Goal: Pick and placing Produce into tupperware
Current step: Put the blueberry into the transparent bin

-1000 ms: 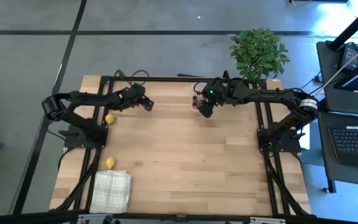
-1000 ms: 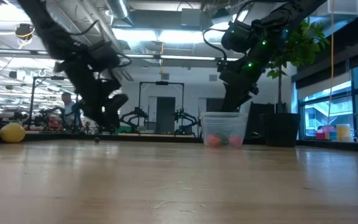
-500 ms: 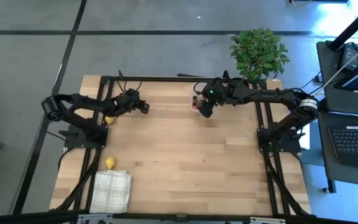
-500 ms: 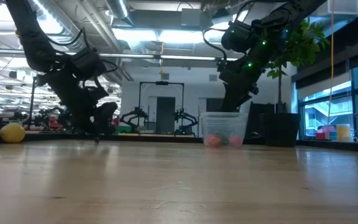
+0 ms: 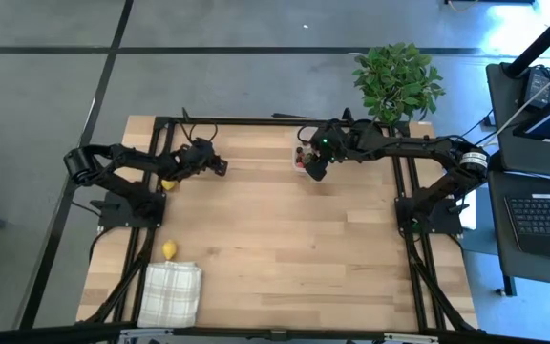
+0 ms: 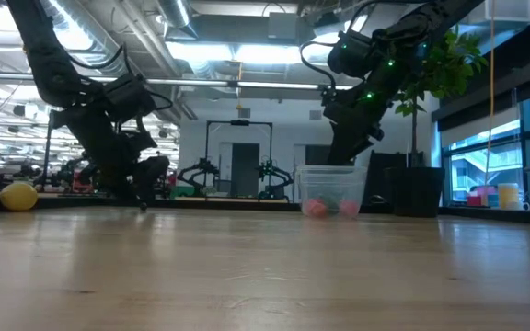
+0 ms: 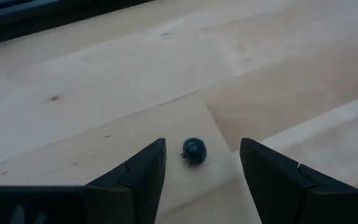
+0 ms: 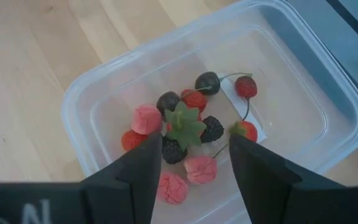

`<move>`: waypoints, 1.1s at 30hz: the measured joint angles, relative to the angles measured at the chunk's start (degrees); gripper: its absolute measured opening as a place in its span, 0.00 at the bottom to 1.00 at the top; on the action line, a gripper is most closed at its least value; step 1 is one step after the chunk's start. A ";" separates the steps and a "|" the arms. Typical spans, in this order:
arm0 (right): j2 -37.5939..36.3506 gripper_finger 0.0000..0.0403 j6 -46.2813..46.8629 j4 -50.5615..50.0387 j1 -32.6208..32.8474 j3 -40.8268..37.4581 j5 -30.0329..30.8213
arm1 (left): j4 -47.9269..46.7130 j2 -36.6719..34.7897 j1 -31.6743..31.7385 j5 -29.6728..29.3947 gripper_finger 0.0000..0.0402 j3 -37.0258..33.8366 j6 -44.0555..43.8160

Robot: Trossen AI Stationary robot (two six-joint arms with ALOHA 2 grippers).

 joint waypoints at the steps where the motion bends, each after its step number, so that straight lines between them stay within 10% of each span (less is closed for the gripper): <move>1: 0.00 0.48 0.00 0.00 0.00 0.00 0.00 | -0.02 0.00 -0.01 0.31 0.49 0.00 -0.06; 33: 0.02 0.47 0.02 0.00 0.00 0.00 -0.02 | 2.41 4.17 0.15 -1.33 0.25 0.04 0.44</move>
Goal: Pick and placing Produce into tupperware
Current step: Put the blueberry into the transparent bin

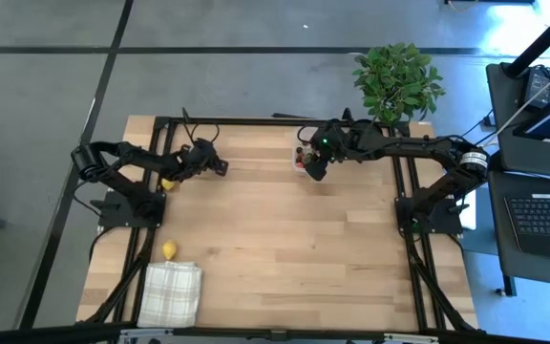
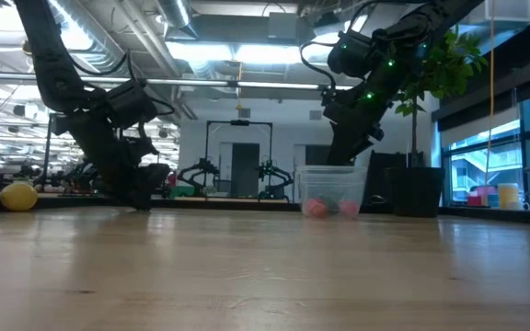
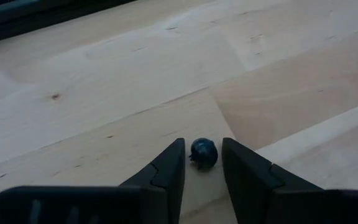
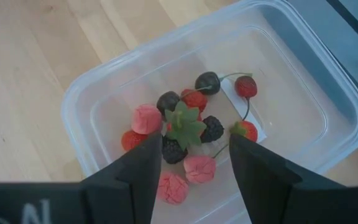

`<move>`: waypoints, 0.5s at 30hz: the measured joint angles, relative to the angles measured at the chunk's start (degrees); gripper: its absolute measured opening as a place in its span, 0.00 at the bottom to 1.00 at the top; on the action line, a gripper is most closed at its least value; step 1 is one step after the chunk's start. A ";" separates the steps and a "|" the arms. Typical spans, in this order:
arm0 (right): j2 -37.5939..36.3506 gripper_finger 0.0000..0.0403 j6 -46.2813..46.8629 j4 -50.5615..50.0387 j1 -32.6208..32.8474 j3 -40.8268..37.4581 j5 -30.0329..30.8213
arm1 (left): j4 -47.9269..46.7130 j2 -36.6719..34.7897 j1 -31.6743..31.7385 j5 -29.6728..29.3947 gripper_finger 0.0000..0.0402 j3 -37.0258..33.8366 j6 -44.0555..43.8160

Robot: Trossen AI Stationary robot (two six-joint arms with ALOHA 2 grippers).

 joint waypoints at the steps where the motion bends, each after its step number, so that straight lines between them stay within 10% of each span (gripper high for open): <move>1: 0.00 0.47 0.02 0.00 0.00 0.00 0.00 | 0.00 0.00 0.00 0.10 0.23 0.00 0.52; 15: 0.02 0.47 0.02 -0.04 0.00 0.00 0.00 | -0.20 0.02 0.00 0.43 0.12 0.00 1.24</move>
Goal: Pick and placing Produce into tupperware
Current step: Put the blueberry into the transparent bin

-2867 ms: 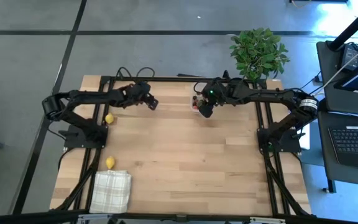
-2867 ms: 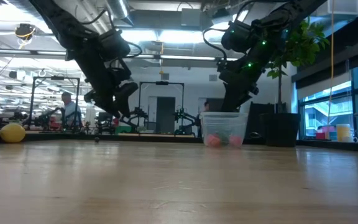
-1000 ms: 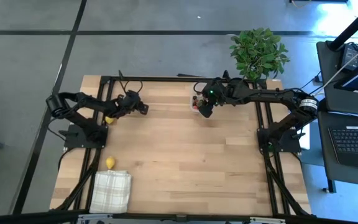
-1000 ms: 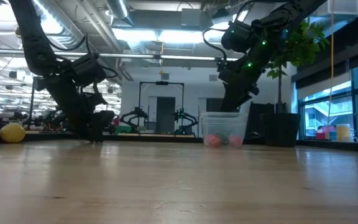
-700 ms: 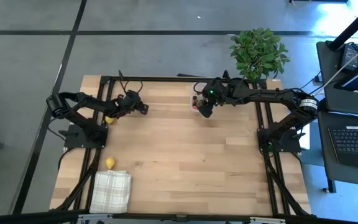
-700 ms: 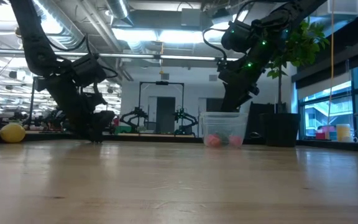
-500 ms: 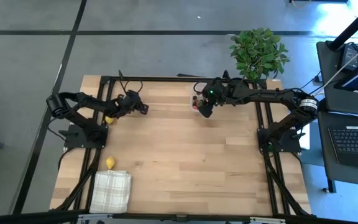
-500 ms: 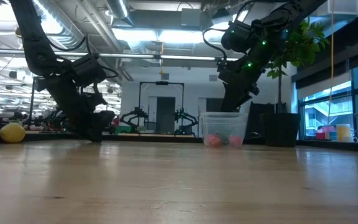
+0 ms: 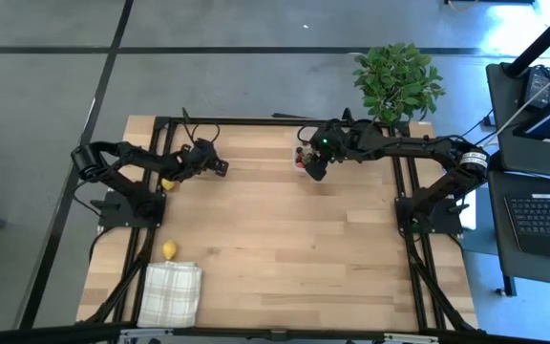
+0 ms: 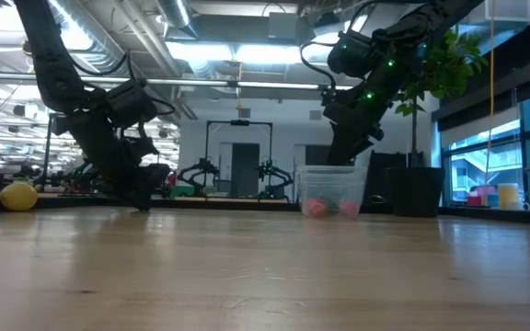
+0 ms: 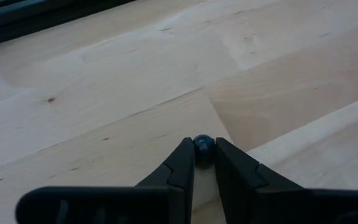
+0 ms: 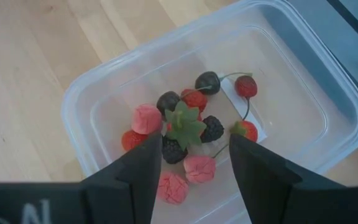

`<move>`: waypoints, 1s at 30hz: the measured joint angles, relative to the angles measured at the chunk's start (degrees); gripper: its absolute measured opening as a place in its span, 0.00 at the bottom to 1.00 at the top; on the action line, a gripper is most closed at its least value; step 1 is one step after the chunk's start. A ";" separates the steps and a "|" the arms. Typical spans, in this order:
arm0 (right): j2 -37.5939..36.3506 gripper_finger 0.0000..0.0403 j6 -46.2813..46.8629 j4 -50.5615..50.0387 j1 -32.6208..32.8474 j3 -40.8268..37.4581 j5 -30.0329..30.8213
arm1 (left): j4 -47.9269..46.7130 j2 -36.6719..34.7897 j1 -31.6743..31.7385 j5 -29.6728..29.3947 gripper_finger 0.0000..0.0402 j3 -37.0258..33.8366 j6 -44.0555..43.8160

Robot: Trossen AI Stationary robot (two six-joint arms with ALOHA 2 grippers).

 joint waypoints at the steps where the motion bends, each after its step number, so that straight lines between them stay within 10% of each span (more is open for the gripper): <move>1: -0.01 0.47 0.02 0.00 0.00 0.00 0.00 | 0.00 0.00 0.00 0.00 0.12 0.00 0.00; 15: 0.00 0.47 4.68 2.66 -0.02 -0.02 -7.16 | 10.38 0.20 -5.28 3.70 0.11 -0.17 19.55; 30: 0.00 0.47 15.44 19.71 2.02 -0.02 -26.20 | 44.91 0.09 -24.46 3.90 0.12 -0.10 55.82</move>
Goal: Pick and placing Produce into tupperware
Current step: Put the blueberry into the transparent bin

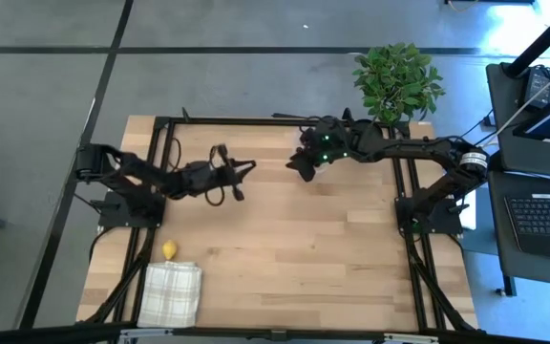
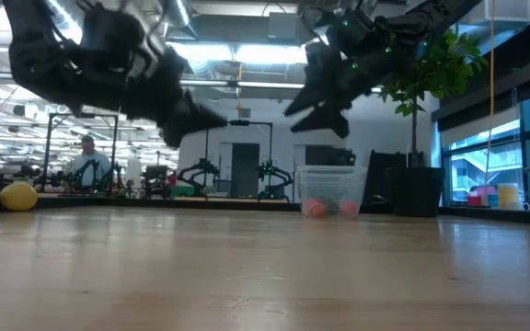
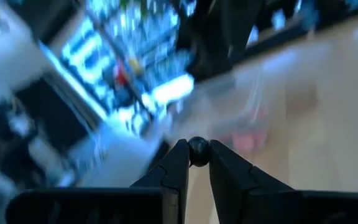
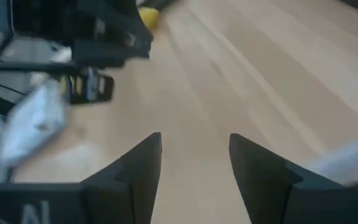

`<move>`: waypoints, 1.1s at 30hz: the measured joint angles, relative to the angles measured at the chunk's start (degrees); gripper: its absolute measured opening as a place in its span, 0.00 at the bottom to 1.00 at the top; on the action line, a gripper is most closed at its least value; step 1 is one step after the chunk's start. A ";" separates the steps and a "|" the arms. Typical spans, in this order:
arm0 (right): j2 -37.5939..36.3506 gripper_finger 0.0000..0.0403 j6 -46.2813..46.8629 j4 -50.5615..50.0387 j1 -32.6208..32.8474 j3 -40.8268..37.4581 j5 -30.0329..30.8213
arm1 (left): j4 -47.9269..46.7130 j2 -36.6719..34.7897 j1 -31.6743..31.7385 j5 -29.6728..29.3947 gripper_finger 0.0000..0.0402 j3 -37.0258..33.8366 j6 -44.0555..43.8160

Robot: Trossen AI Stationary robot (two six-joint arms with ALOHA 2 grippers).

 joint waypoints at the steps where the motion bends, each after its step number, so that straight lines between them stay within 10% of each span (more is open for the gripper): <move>1: 0.00 0.47 0.97 1.22 0.61 0.00 -0.03 | 1.53 -0.02 -0.97 0.00 0.12 0.16 1.18; 33: 0.00 0.47 2.48 15.31 10.05 0.00 4.19 | -4.44 -0.07 -9.18 -0.07 0.12 10.57 10.15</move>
